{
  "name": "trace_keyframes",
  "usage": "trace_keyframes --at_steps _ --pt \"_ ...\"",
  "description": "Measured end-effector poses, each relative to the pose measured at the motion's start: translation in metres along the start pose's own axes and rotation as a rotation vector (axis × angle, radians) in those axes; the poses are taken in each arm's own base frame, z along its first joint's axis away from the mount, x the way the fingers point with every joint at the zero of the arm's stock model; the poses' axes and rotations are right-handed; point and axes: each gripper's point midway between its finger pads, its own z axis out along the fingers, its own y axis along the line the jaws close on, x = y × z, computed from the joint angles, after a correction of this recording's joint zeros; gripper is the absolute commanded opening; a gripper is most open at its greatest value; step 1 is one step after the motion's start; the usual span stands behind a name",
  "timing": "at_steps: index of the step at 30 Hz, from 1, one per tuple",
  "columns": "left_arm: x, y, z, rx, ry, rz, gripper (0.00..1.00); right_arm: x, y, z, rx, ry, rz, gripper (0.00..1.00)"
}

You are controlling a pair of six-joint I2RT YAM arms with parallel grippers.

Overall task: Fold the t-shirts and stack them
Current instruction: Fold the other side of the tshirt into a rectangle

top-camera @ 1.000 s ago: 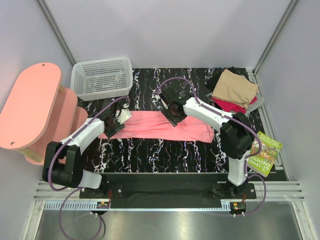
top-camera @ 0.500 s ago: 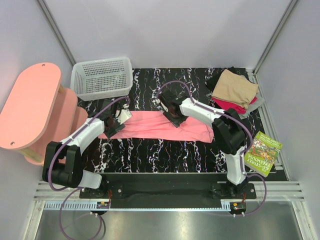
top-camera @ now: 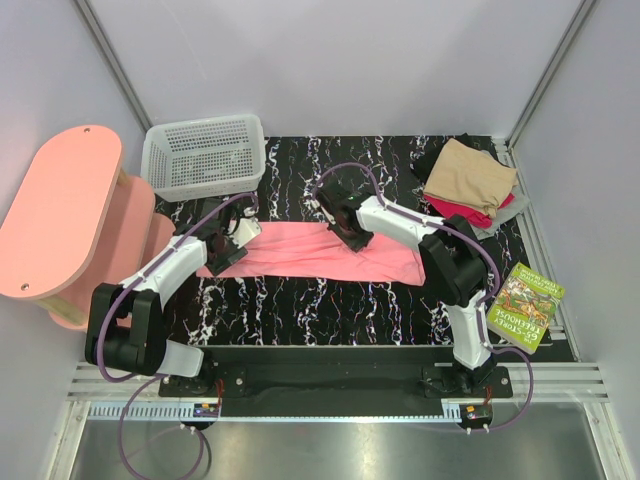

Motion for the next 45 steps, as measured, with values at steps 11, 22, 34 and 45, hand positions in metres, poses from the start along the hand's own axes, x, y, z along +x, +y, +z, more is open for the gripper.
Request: trace_keyframes --at_steps 11,22,34,45 --pt "0.001 0.002 0.001 -0.005 -0.002 -0.002 0.68 -0.026 -0.019 -0.005 0.084 -0.049 0.027 0.01" --pt "0.011 0.003 0.002 -0.011 0.01 -0.004 0.68 -0.039 -0.035 0.019 0.121 -0.033 0.063 0.0" --pt "0.014 0.0 0.004 -0.006 0.016 -0.003 0.68 -0.068 -0.041 0.017 0.117 -0.092 0.091 0.15" --pt "0.014 0.0 0.004 -0.006 0.015 -0.003 0.68 -0.066 -0.043 0.027 0.145 -0.073 0.114 0.81"
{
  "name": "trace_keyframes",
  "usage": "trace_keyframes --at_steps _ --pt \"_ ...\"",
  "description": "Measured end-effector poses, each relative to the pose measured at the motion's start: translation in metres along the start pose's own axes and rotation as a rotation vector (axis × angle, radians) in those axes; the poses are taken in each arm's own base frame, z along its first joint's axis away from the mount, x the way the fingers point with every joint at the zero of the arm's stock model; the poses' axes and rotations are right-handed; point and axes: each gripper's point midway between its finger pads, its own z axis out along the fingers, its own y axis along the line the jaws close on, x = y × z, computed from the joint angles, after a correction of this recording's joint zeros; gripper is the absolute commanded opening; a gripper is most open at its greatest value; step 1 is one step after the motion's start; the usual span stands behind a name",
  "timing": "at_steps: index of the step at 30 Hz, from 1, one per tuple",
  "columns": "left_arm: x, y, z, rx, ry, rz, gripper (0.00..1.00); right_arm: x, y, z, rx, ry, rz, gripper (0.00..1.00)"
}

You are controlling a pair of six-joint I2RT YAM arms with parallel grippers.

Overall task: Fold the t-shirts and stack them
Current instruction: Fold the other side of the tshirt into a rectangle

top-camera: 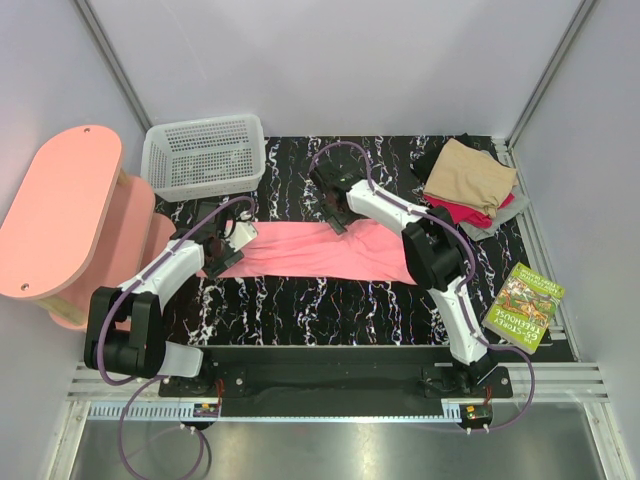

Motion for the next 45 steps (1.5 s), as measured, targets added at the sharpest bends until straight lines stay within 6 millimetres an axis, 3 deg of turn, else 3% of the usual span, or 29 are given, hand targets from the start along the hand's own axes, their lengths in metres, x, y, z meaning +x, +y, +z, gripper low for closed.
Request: trace_keyframes --at_steps 5,9,11,14,17,20,23,27,38,41,45 --pt "0.0 0.0 0.0 0.0 0.0 -0.001 0.68 -0.016 -0.005 -0.012 0.02 -0.047 0.093 0.72" --pt "0.0 0.0 0.0 0.001 0.0 -0.003 0.68 -0.027 0.008 -0.047 -0.086 -0.116 0.198 0.64" --pt "0.0 0.0 0.0 0.002 0.0 -0.004 0.68 -0.03 0.028 -0.075 -0.201 -0.164 0.231 0.59" --pt "-0.001 -0.001 0.003 0.002 0.001 -0.01 0.65 -0.031 0.075 -0.118 -0.441 -0.214 0.252 0.55" --pt "-0.002 -0.002 0.01 0.004 0.01 -0.024 0.62 -0.03 0.118 -0.136 -0.648 -0.198 0.271 0.55" --pt "0.0 -0.004 0.017 0.01 0.03 -0.034 0.55 -0.027 0.149 -0.129 -0.787 -0.128 0.31 0.54" --pt "0.002 -0.007 0.022 0.018 0.051 -0.042 0.54 -0.02 0.175 -0.109 -0.869 -0.033 0.347 0.53" --pt "0.004 -0.009 0.029 0.021 0.071 -0.044 0.51 -0.015 0.196 -0.095 -0.938 0.057 0.387 0.52" --pt "0.004 -0.009 0.036 0.017 0.084 -0.043 0.47 -0.048 0.209 -0.094 -1.013 0.033 0.438 0.51" --pt "0.003 -0.007 0.036 0.011 0.08 -0.041 0.46 -0.055 0.213 -0.086 -1.021 0.033 0.455 0.5" --pt "0.003 -0.007 0.036 0.008 0.079 -0.033 0.45 -0.049 0.216 -0.065 -1.008 0.074 0.486 0.5"
